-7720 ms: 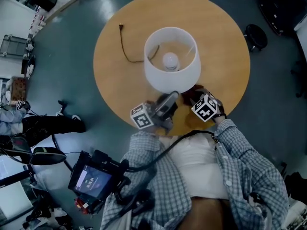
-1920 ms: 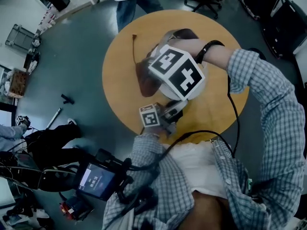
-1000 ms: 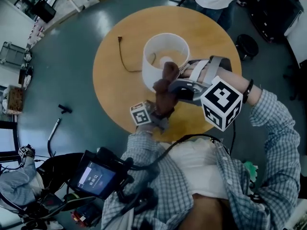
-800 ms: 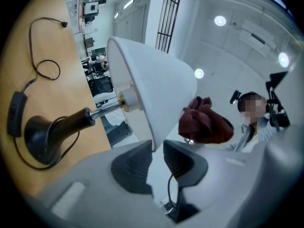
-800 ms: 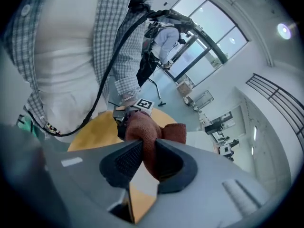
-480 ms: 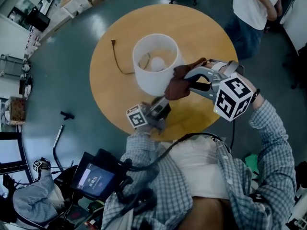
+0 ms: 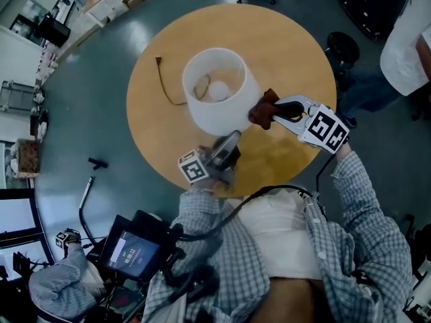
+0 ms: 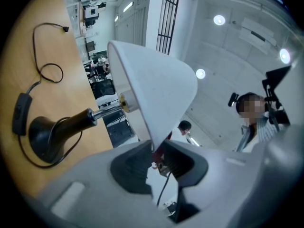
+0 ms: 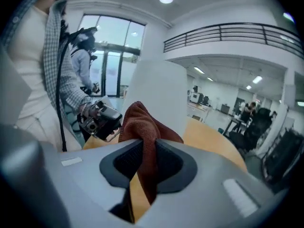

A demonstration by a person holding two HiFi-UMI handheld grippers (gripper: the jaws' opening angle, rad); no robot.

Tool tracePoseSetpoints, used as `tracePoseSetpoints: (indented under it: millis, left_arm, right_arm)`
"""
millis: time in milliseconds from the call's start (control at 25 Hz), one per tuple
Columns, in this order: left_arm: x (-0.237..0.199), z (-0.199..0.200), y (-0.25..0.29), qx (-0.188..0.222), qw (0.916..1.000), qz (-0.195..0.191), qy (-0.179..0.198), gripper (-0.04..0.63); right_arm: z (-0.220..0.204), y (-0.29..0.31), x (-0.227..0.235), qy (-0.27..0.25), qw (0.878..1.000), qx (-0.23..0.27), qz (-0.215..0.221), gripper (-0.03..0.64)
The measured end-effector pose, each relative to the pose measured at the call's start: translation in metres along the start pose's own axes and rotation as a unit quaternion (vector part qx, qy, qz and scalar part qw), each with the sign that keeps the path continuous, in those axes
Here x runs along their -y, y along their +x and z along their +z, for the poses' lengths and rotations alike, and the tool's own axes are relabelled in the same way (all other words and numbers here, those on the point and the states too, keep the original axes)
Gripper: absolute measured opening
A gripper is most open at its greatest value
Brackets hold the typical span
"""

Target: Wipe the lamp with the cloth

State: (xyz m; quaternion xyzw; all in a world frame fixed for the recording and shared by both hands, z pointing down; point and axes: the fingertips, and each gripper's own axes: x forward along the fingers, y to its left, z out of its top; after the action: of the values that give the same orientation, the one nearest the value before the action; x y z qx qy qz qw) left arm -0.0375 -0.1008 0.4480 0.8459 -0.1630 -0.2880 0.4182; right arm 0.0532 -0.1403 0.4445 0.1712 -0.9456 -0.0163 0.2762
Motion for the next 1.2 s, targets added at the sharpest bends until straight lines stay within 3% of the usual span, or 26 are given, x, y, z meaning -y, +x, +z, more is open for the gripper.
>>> tracePoseSetpoints:
  millis: [120, 280, 400, 600, 720, 760, 800, 840, 920, 1000, 1200]
  left_arm:
    - [-0.002, 0.0, -0.002, 0.002, 0.9999, 0.009, 0.005, 0.074]
    - [-0.005, 0.002, -0.006, 0.006, 0.9992, 0.034, 0.019, 0.074]
    - [-0.012, 0.002, -0.012, 0.005, 0.9968, 0.065, 0.047, 0.081]
    - [-0.027, 0.003, -0.047, 0.014, 0.9919, 0.115, 0.051, 0.066]
    - [-0.031, 0.018, -0.082, 0.0, 0.9805, 0.169, 0.101, 0.057]
    - [-0.032, 0.023, -0.089, -0.022, 0.9702, 0.196, 0.142, 0.057]
    - [-0.034, 0.029, -0.093, -0.054, 0.9534, 0.224, 0.195, 0.057]
    - [-0.036, 0.034, -0.096, -0.092, 0.9298, 0.25, 0.254, 0.052]
    - [-0.034, 0.046, -0.095, -0.174, 0.8717, 0.28, 0.363, 0.044]
    - [-0.025, 0.059, -0.089, -0.24, 0.8249, 0.277, 0.43, 0.046]
    - [0.003, 0.084, -0.068, -0.372, 0.7238, 0.221, 0.537, 0.114]
  right_arm:
    - [-0.025, 0.009, 0.004, 0.109, 0.993, 0.039, -0.027, 0.077]
    - [-0.036, 0.012, 0.006, 0.231, 0.965, 0.112, -0.06, 0.077]
    - [-0.048, 0.017, 0.005, 0.25, 0.959, 0.12, -0.059, 0.077]
    - [-0.05, 0.015, 0.01, 0.257, 0.956, 0.125, -0.061, 0.077]
    - [-0.046, 0.023, 0.007, 0.256, 0.956, 0.127, -0.061, 0.077]
    - [-0.046, 0.025, 0.007, 0.255, 0.957, 0.127, -0.061, 0.077]
    - [-0.047, 0.026, 0.009, 0.254, 0.957, 0.126, -0.06, 0.077]
    - [-0.047, 0.027, 0.011, 0.253, 0.957, 0.126, -0.059, 0.077]
    - [-0.048, 0.028, 0.014, 0.254, 0.957, 0.128, -0.057, 0.077]
    - [-0.048, 0.03, 0.014, 0.257, 0.956, 0.129, -0.055, 0.077]
    - [-0.05, 0.037, 0.017, 0.251, 0.958, 0.127, -0.049, 0.077]
